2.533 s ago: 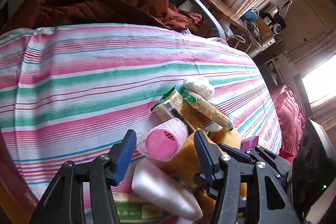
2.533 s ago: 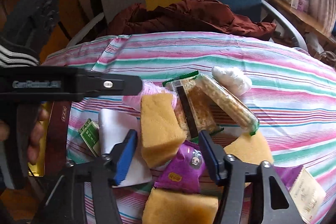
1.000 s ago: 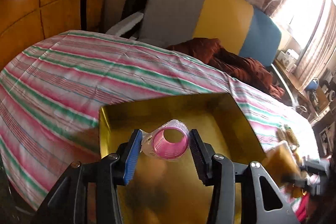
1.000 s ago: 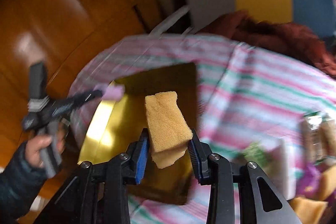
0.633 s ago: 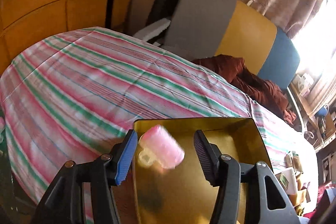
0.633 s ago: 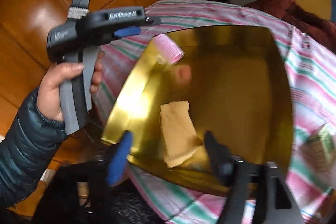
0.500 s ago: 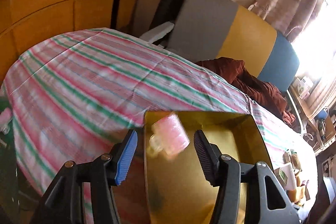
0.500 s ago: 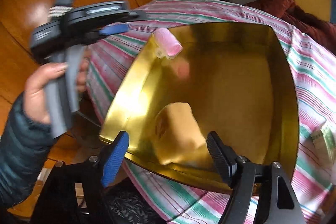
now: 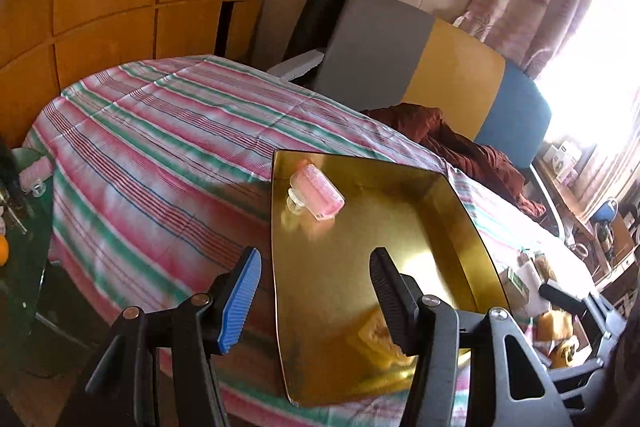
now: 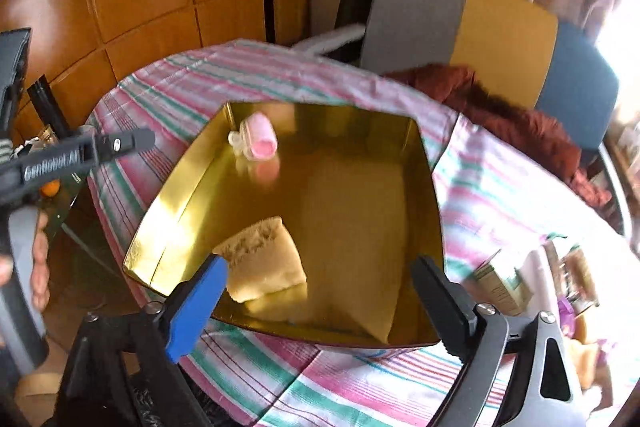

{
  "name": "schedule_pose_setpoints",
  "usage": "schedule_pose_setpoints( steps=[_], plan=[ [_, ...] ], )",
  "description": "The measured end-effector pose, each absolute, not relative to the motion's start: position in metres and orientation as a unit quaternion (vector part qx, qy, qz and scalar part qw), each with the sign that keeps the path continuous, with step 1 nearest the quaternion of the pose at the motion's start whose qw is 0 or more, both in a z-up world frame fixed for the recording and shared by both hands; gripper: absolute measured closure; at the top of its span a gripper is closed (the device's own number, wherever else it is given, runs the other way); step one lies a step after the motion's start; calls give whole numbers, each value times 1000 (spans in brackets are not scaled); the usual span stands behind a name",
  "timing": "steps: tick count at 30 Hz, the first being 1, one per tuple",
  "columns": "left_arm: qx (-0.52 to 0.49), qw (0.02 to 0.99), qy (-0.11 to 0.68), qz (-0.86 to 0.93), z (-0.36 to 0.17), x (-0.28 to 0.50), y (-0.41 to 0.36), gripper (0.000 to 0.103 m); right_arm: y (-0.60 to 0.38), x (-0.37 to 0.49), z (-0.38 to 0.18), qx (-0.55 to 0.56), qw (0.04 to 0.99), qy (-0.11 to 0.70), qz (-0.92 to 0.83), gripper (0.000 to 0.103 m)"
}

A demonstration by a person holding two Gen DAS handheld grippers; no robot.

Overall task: Organize objects
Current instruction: 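Carry the roller and sponge into the gold tray and open both tools, then withdraw both tools from the tray toward the item pile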

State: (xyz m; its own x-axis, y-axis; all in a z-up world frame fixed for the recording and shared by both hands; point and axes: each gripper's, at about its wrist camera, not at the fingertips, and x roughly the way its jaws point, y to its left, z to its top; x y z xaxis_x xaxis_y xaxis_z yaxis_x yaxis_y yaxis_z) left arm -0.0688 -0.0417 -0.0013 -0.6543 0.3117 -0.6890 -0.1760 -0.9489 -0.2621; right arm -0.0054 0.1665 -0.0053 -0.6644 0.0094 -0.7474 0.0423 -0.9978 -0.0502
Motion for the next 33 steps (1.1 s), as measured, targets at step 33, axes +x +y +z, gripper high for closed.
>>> schedule_pose_setpoints(
  steps=[33],
  plan=[
    [-422,158,-50,891,-7,-40,-9,46,170,25,19,341,-31,41,-939,0]
  ],
)
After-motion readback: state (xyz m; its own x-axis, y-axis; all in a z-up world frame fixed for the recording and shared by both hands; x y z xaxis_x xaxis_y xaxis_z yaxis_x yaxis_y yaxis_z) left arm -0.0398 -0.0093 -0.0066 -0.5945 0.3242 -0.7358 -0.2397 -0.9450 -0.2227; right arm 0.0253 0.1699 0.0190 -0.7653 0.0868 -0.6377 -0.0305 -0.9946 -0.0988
